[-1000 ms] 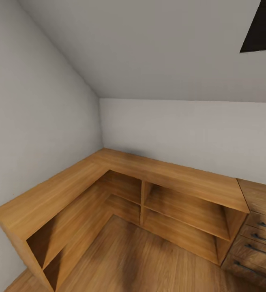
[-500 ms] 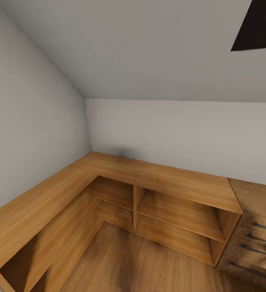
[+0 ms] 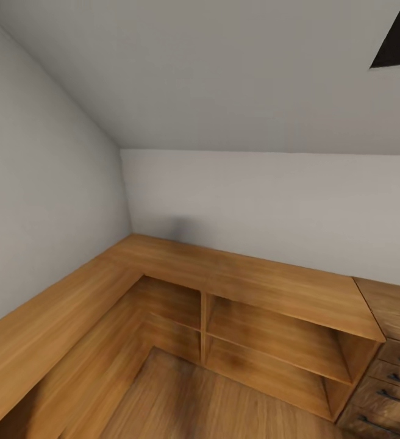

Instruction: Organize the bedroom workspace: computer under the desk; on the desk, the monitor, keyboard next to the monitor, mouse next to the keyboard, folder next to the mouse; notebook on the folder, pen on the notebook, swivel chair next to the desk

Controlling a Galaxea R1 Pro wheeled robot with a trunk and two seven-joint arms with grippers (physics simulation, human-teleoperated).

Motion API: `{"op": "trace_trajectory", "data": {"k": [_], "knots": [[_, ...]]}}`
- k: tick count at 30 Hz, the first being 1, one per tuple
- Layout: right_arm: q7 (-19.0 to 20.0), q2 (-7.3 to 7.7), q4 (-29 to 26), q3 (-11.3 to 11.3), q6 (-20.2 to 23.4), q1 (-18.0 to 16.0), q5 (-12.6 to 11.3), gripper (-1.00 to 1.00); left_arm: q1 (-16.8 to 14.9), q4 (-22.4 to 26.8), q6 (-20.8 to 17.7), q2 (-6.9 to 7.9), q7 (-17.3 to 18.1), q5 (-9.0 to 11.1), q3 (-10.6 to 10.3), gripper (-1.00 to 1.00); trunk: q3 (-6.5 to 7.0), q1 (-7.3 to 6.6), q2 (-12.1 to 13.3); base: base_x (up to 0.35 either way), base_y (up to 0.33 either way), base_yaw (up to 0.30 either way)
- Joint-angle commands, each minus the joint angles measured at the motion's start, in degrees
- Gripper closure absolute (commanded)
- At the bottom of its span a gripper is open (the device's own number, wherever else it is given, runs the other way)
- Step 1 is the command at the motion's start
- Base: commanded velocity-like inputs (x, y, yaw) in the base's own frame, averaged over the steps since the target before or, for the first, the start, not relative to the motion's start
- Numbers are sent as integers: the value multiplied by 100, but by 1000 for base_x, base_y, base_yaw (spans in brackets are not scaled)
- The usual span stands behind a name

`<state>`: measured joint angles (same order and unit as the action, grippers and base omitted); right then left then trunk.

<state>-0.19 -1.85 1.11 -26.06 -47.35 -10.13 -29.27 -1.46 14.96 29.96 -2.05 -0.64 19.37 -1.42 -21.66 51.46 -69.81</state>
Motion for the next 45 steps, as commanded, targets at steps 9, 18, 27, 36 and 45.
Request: {"op": "trace_trajectory", "data": {"k": [9,18,27,36,45], "knots": [[-1,0,12,-49,-20,-6,-44,-100,-3,-4,19,-4,-7,23,-16,-100,-6,2,-3,76,3,-204],[0,1,12,-49,-20,-5,-38,-100,-3,-9,19,-5,-7,23,-9,-100,-6,2,-3,8,0,-253],[2,-1,12,-49,-20,-5,-33,-100,-3,-10,19,-5,-7,23,-8,-100,-6,2,-3,1,0,-258],[2,-7,12,-49,-20,-4,-29,-100,-3,-11,19,-5,-7,23,-8,-100,-6,2,-3,0,0,-259],[2,-8,12,-49,-20,-6,-27,-100,-3,-11,19,-6,-7,23,-8,-100,-6,2,-3,0,0,-260]]}}
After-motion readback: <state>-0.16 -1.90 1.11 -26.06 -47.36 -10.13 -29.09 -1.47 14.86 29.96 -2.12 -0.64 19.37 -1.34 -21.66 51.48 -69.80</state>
